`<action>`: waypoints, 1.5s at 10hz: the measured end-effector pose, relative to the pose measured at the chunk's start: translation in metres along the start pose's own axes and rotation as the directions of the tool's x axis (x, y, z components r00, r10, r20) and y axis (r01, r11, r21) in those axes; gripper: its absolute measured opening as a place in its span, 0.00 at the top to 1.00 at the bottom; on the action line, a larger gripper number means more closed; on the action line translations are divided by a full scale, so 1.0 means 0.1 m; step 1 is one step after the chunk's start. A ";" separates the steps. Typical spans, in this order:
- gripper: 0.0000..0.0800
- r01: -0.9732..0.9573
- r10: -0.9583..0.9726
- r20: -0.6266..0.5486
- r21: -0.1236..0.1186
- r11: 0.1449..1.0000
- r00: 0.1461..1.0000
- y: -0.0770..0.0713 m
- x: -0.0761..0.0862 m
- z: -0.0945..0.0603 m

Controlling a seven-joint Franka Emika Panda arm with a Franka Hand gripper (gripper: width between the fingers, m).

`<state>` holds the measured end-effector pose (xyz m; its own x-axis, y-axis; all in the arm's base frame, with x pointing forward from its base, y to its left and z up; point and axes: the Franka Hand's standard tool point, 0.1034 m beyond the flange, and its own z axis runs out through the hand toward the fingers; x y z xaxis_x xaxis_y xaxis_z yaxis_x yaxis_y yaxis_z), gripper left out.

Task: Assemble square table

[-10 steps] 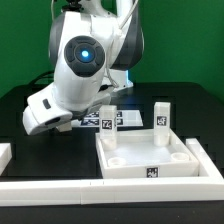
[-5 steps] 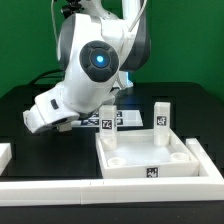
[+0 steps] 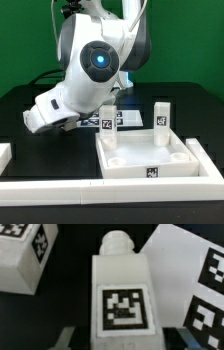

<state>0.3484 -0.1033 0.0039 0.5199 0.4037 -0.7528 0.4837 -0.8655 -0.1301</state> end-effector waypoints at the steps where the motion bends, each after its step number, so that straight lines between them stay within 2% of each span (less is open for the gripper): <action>1: 0.64 0.000 0.000 0.000 0.000 1.000 1.000 0.00 0.00 0.00; 6: 0.64 0.012 -0.012 0.005 0.001 1.000 1.000 0.00 -0.01 -0.01; 7: 0.64 0.053 -0.053 0.020 0.007 0.999 0.998 0.04 -0.14 -0.24; 8: 0.64 0.056 -0.056 -0.013 -0.006 0.998 0.998 0.10 -0.27 -0.55; 10: 0.64 0.057 -0.057 -0.030 -0.007 0.998 0.998 0.12 -0.55 -0.92; 11: 0.64 0.049 -0.050 -0.068 -0.023 0.999 0.996 0.14 -0.59 -1.03; 13: 0.64 0.056 -0.063 -0.194 -0.041 0.998 0.979 0.18 -0.54 -1.05; 14: 0.64 0.050 -0.060 -0.268 -0.042 0.998 0.962 0.20 -0.50 -1.08; 15: 0.64 0.053 -0.059 -0.322 -0.028 0.998 0.945 0.20 -0.44 -1.18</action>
Offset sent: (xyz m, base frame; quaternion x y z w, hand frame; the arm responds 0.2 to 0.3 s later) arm 0.0000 0.0000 0.0000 0.0000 0.0000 0.0000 1.0000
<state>0.4181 -0.1036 0.1107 0.6894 0.5279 -0.4960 0.5301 -0.8344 -0.1512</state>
